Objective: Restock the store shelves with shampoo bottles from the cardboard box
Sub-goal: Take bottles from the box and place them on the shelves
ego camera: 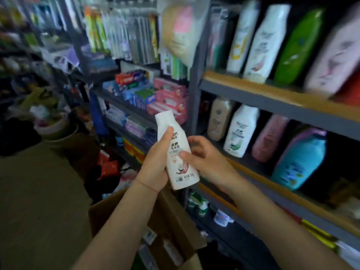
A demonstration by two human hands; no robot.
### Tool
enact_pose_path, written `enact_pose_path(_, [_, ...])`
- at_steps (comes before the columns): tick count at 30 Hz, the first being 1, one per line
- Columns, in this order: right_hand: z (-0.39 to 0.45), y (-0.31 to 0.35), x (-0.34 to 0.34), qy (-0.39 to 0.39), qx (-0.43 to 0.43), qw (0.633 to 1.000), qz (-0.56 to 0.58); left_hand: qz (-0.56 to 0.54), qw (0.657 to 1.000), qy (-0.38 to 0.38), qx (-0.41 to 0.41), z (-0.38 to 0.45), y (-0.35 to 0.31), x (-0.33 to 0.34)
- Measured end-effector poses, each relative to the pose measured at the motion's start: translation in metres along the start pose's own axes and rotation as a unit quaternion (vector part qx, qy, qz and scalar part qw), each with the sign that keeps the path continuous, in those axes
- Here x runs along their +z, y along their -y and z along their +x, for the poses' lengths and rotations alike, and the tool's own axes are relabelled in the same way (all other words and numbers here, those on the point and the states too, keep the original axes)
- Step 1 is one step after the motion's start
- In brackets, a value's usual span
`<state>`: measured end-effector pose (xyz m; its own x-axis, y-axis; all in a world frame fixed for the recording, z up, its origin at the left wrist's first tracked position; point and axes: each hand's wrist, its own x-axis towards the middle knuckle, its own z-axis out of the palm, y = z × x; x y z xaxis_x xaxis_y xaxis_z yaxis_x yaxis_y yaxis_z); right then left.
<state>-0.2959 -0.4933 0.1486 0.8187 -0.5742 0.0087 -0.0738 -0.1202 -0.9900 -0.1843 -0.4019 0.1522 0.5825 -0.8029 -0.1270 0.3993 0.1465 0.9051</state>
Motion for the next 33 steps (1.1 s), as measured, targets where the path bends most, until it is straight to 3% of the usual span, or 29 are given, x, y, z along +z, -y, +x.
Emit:
enact_pose_path(6, [-0.031,0.028,-0.071,-0.099,-0.085,0.991,-0.021,0.167,0.971,0.163,0.049,0.013,-0.015,0.084])
enact_pose_path(8, [-0.04,0.04,-0.096,-0.175,-0.119,0.976,-0.041,0.164,0.968,0.175,0.068,0.032,-0.022,0.106])
enact_pose_path(10, [-0.048,0.056,-0.118,-0.242,-0.159,0.955,-0.07,0.192,0.967,0.123,0.117,0.055,-0.028,0.123])
enact_pose_path(12, [-0.049,0.074,-0.135,-0.297,-0.206,0.929,-0.086,0.294,0.927,0.099,0.21,0.072,-0.033,0.133])
enact_pose_path(15, [-0.038,0.101,-0.154,-0.351,-0.261,0.889,-0.132,0.442,0.835,0.115,0.305,0.095,-0.035,0.144])
enact_pose_path(18, [-0.018,0.121,-0.165,-0.376,-0.268,0.871,-0.169,0.57,0.749,0.099,0.322,0.11,-0.035,0.144])
enact_pose_path(21, [0.005,0.133,-0.171,-0.382,-0.249,0.867,-0.2,0.612,0.706,0.078,0.349,0.111,-0.036,0.139])
enact_pose_path(28, [0.063,0.132,-0.179,-0.38,-0.153,0.882,-0.232,0.612,0.703,0.084,0.353,0.11,-0.043,0.134])
enact_pose_path(33, [0.093,0.131,-0.18,-0.385,-0.118,0.874,-0.272,0.616,0.697,0.076,0.358,0.107,-0.039,0.134])
